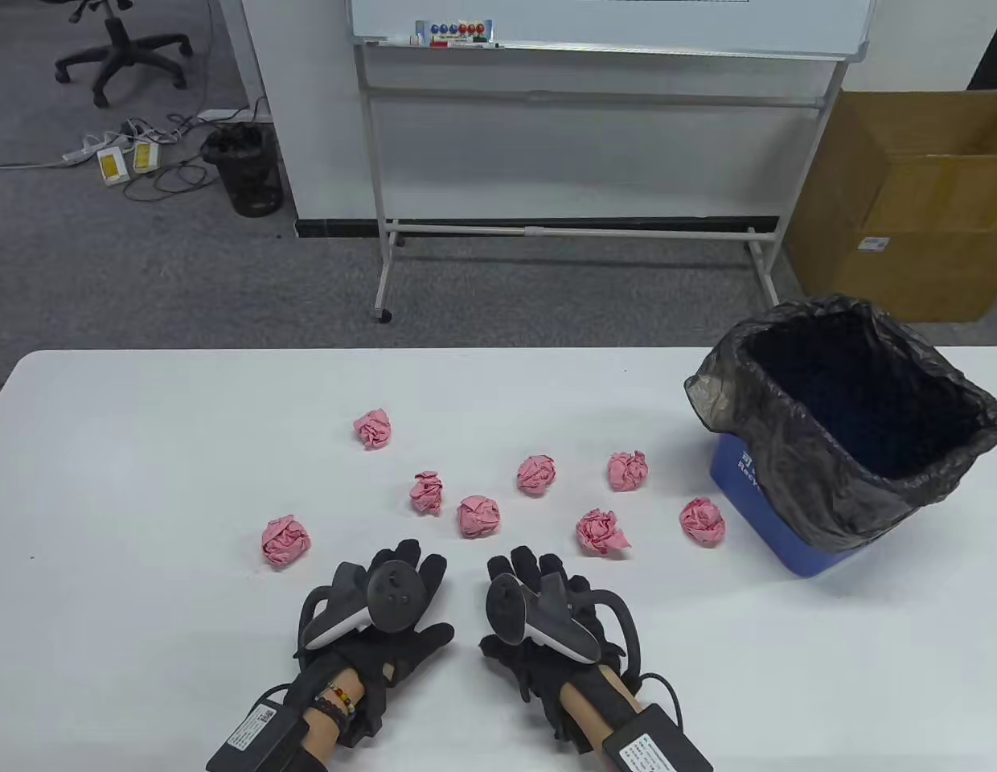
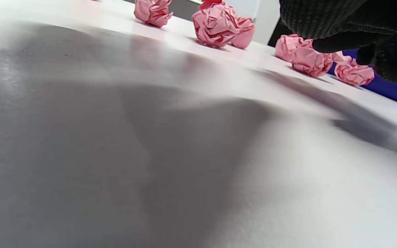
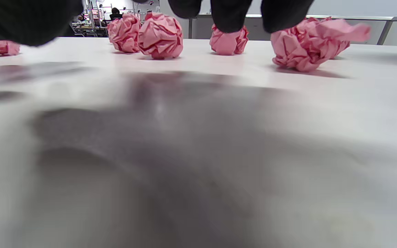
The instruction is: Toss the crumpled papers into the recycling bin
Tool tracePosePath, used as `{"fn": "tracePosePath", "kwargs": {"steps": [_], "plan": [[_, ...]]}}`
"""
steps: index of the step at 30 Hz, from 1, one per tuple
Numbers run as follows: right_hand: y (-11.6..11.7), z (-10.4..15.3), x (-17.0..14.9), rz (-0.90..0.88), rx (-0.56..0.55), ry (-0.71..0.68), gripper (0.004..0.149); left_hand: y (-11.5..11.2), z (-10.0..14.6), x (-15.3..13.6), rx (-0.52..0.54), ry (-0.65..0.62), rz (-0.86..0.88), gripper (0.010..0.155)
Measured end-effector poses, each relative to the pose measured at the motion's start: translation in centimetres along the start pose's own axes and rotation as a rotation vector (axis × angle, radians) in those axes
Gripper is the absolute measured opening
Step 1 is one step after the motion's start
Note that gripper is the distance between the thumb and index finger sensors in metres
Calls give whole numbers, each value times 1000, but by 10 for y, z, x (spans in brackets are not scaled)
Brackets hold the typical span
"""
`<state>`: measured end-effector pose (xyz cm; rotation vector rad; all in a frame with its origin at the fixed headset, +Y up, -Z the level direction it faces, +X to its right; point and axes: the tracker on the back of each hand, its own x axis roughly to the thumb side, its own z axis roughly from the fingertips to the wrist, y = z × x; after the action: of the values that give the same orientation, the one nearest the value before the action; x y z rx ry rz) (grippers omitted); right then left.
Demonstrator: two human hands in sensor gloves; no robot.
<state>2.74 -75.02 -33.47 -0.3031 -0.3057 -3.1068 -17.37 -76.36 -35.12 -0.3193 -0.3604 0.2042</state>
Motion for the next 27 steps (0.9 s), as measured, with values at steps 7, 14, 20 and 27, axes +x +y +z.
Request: {"fn": "tracePosePath", "kwargs": {"steps": [7, 14, 20, 27], "plan": [[0, 0, 0, -4, -1, 2, 92, 0, 0, -1, -5, 5, -1, 85], [0, 0, 0, -5, -7, 0, 93, 7, 1, -4, 28, 17, 10, 85], [-1, 0, 0, -2, -16, -4, 92, 20, 2, -14, 80, 61, 25, 84], [-1, 1, 0, -8, -25, -8, 93, 37, 4, -40, 190, 185, 42, 84]]}}
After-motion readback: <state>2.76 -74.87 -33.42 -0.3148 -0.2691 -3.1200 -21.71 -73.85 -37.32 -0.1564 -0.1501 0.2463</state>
